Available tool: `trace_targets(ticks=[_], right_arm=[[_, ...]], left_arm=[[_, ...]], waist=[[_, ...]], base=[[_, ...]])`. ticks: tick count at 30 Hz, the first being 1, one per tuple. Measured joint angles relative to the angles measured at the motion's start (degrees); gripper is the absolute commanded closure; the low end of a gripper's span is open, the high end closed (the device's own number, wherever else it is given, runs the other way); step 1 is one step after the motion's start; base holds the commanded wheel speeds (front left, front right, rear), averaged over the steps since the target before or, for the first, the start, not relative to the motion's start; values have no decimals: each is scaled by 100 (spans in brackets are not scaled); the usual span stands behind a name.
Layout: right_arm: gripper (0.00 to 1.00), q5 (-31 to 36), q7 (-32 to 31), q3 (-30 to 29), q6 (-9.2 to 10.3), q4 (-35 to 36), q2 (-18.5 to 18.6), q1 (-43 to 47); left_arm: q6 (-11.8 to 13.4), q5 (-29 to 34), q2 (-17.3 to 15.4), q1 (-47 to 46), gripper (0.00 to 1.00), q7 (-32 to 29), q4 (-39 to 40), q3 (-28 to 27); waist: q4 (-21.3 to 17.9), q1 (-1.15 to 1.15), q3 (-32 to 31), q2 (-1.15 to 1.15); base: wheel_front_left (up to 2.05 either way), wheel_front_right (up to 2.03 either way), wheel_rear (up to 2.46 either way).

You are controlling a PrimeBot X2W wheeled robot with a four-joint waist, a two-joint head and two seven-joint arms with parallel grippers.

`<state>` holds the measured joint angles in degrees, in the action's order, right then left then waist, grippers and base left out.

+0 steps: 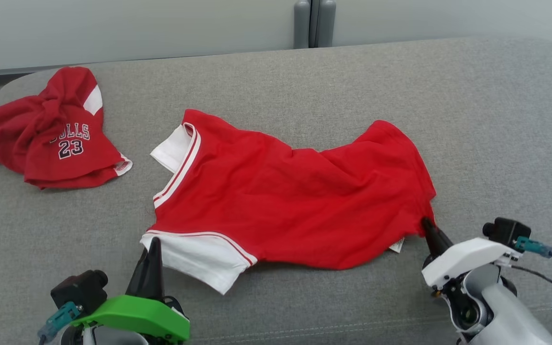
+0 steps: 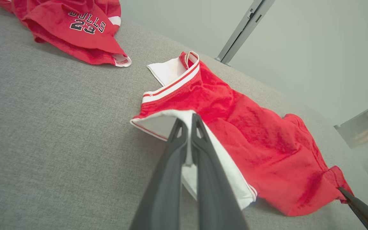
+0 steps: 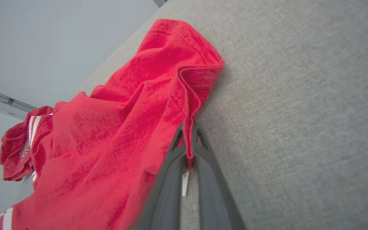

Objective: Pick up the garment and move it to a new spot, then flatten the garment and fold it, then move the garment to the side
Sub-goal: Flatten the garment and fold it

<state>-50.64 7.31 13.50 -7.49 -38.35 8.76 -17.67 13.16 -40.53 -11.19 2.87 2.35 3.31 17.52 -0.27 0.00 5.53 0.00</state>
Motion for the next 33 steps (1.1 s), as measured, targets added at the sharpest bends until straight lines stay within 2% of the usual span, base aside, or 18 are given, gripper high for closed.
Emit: trace_targets(ticks=[8, 15, 24, 33], right_arm=[[100, -409, -520, 154, 0, 1199, 561, -298], [100, -402, -1136, -83, 0, 1688, 790, -908], [100, 230, -2109, -396, 0, 1608, 810, -1959], [100, 834, -2724, -817, 1, 1679, 604, -2749]], left_arm=[[-164, -116, -47, -556, 100, -123, -30, -58], [-313, -304, -179, -1377, 100, -486, -91, -196], [-569, -73, -757, -2830, 100, -1410, -420, 34], [-709, 31, -989, -4075, 100, -1946, -689, 75]], waist=[[-184, 0, -149, 0], [-346, 0, -346, 0], [-438, 0, -621, 0], [-441, 0, -828, 0]], base=[[0, 0, 0], [0, 0, 0], [0, 0, 0], [0, 0, 0]])
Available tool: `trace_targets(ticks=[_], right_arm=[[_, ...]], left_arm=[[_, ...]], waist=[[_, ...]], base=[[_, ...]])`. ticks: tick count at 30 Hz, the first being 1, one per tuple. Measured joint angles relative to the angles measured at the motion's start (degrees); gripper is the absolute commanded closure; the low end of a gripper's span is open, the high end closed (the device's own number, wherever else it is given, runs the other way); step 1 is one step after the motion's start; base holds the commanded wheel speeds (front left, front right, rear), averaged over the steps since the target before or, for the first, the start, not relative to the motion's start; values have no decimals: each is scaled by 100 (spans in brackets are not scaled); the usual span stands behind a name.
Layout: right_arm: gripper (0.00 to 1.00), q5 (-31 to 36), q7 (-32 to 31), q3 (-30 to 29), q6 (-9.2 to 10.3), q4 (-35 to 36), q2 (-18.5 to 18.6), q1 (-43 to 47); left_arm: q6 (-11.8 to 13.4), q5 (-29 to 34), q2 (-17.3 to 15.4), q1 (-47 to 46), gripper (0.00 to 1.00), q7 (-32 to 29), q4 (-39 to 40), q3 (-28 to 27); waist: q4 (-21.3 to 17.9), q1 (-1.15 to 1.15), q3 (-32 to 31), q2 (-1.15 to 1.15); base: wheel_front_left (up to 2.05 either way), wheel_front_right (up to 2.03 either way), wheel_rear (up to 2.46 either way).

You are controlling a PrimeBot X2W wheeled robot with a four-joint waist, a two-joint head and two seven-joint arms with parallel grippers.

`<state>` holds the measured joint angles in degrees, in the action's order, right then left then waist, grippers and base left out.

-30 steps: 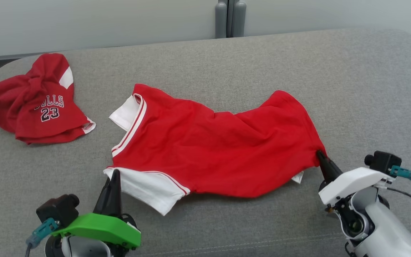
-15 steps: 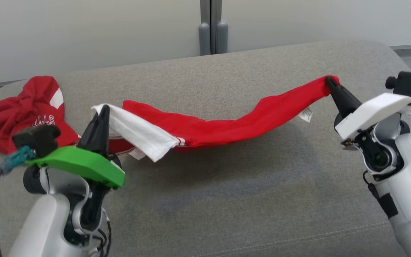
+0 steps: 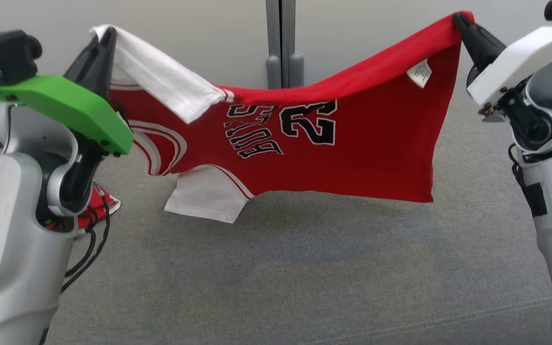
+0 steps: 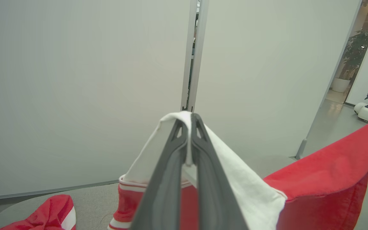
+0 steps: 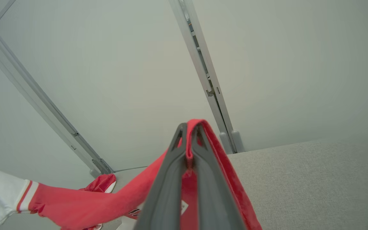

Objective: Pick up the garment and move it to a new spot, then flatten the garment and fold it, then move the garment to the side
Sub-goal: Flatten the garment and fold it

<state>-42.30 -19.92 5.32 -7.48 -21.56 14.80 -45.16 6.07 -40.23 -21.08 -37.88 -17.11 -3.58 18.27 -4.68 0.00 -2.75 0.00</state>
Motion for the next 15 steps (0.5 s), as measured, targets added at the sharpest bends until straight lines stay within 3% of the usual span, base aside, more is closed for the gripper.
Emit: trace_targets(ticks=[15], right_arm=[[100, 783, -789, -452, -1, 497, -190, -567]], left_arm=[[0, 3, 89, -1081, 100, -177, 96, -15]], waist=[[-56, 0, -125, 0]], base=[[0, 0, 0]])
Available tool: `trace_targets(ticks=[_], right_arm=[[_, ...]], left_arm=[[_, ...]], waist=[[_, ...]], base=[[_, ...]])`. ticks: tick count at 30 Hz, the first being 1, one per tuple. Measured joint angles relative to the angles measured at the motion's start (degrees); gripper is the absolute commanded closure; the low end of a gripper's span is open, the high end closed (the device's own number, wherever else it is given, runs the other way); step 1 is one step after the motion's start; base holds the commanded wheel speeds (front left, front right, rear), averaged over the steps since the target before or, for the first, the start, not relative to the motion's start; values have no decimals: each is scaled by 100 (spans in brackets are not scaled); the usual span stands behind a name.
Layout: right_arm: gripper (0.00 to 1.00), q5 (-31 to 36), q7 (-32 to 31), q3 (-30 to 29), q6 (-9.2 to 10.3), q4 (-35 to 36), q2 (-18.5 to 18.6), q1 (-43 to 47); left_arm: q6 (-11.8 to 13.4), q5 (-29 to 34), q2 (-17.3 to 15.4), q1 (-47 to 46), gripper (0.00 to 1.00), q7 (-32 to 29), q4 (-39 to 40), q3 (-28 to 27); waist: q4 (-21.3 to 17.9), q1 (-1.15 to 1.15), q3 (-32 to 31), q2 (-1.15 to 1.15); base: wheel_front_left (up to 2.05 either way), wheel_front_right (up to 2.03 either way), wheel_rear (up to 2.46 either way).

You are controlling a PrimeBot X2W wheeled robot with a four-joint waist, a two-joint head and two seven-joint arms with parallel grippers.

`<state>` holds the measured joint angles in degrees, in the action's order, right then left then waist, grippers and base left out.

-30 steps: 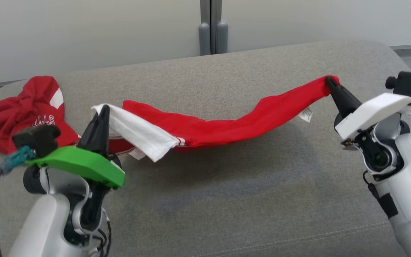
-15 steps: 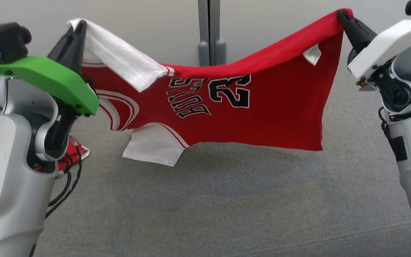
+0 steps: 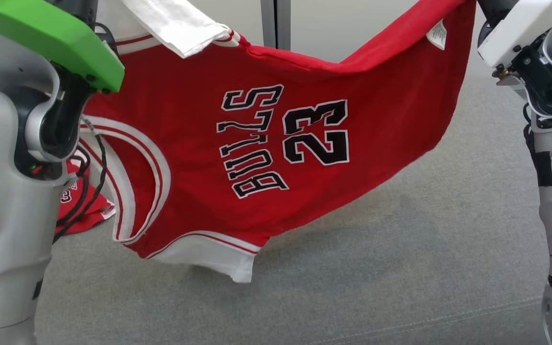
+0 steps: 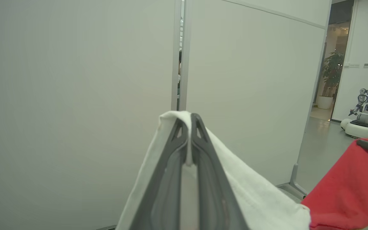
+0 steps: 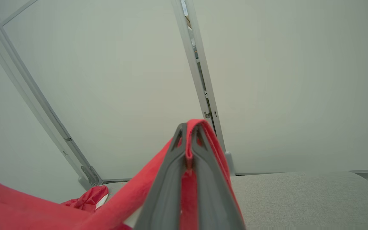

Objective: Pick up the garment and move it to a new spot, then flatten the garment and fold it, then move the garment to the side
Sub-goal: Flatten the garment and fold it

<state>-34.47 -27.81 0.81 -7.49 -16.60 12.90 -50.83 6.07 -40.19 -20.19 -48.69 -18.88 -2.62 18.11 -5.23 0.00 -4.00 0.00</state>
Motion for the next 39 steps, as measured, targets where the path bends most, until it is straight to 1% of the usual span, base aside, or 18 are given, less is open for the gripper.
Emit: trace_targets(ticks=[5, 9, 10, 13, 17, 20, 21, 23, 26, 29, 33, 35, 39], right_arm=[[100, 198, -167, 0, 1, -226, -185, -207], [100, 398, -201, 3, 0, -554, -336, -599], [100, 495, -252, -16, 1, -747, -403, -870], [100, 705, -312, -36, 0, -1100, -479, -1362], [100, 1081, -328, 40, 1, -1599, -470, -2003], [100, 1339, -166, 175, 0, -1917, -437, -2553], [100, 1502, -67, 259, 0, -2011, -383, -2722], [100, 1730, 269, 268, 0, -2189, -310, -3080], [100, 2070, 943, 114, 0, -2442, -247, -3701], [100, 2324, 1577, -35, 0, -2771, -275, -4151], [100, 2604, 2254, -181, 0, -3183, -323, -4579], [100, 2742, 2508, -253, 0, -3387, -305, -4725], [100, 2952, 2870, -374, 0, -3854, -267, -4813]], left_arm=[[7, -54, 136, -371, 100, -97, -430, 2], [77, -110, 231, -801, 100, -312, -950, 20], [121, -78, 246, -1086, 100, -456, -1222, 74], [176, -1, 274, -1634, 100, -716, -1675, 153], [149, 200, 293, -2317, 100, -1025, -2294, 387], [122, 430, 307, -2905, 100, -1003, -2693, 506], [126, 526, 308, -3104, 100, -895, -2821, 536], [221, 738, 355, -3511, 100, -464, -3026, 528], [309, 948, 554, -4157, 100, 322, -3325, 475], [346, 1125, 714, -4569, 100, 1089, -3696, 448], [360, 1250, 814, -5074, 100, 2061, -4106, 365], [367, 1251, 887, -5280, 100, 2376, -4325, 304], [297, 1188, 1042, -5343, 100, 2641, -4856, 275]], waist=[[-45, 0, 139, 0], [-75, 0, 315, 0], [-85, 0, 436, 0], [-94, 0, 677, 0], [-92, 1, 1068, 0], [-79, 1, 1395, 0], [-72, 2, 1510, 0], [-54, 2, 1737, 0], [-16, 2, 2085, 0], [36, 2, 2411, 0], [115, 2, 2790, 0], [161, 2, 2958, 0], [288, 2, 3220, 0]], base=[[0, 0, 0], [0, 0, 0], [0, 0, 0], [0, 0, 0], [0, 0, 0], [0, 0, 0], [0, 0, 0], [0, 0, 0], [0, 0, 0], [0, 0, 0], [0, 0, 0], [0, 0, 0], [0, 0, 0]])
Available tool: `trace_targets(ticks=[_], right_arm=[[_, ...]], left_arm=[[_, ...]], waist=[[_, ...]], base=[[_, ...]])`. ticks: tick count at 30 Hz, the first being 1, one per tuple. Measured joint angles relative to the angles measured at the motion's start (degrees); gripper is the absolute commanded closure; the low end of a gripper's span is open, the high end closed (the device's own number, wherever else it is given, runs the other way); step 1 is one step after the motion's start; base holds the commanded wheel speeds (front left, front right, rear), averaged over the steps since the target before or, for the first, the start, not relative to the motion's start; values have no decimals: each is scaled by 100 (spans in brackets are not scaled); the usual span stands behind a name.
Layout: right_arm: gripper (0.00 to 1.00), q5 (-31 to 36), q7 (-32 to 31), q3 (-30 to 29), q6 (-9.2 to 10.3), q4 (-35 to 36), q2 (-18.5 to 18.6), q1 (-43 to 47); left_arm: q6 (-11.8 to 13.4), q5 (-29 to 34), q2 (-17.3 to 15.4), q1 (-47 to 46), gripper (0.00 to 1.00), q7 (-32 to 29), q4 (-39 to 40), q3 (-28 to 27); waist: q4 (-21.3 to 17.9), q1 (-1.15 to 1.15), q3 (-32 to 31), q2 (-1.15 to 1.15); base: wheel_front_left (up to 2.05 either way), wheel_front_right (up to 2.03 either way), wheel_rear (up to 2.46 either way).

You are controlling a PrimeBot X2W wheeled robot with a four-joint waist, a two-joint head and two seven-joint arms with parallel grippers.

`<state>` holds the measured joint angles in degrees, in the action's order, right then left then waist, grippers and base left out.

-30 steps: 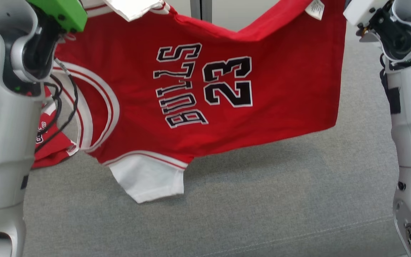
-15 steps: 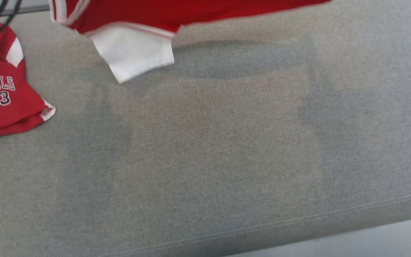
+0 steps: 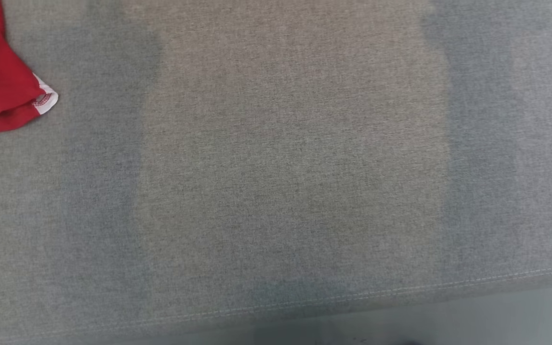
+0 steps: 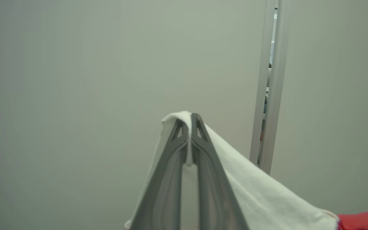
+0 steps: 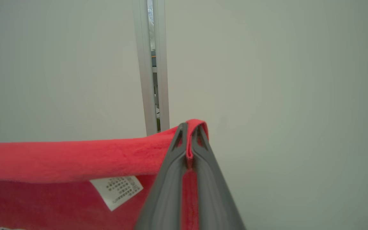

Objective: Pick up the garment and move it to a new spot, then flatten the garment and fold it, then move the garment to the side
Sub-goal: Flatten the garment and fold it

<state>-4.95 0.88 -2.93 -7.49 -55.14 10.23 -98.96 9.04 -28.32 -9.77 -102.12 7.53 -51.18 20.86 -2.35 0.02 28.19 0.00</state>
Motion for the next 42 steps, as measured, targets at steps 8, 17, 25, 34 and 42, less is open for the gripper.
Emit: trace_targets(ticks=[8, 17, 25, 34, 42], right_arm=[[100, 219, 433, -92, 0, -619, -73, -299], [100, -346, 416, 627, -1, -1088, -222, 26], [100, -1674, -177, 1749, -1, -699, 67, 1072], [100, -3025, -964, 2535, -1, 352, 773, 2803], [100, -3802, -1222, 2808, -1, 1681, 1205, 4755]], left_arm=[[-286, -143, 197, -374, 100, 326, -646, -23], [-1141, -356, 222, -106, 100, -145, -991, 149], [-1468, -559, -145, 991, 100, -498, -713, 221], [-1481, -1103, -528, 3287, 100, -1105, 655, 158], [-760, -1626, -983, 6531, 100, -1699, 3219, 12]], waist=[[265, -1, 324, 0], [351, -1, 502, 0], [266, -1, 203, 0], [151, -2, -486, 0], [80, -2, -1163, 0]], base=[[0, 0, 0], [0, 0, 0], [0, 0, 0], [0, 0, 0], [0, 0, 0]])
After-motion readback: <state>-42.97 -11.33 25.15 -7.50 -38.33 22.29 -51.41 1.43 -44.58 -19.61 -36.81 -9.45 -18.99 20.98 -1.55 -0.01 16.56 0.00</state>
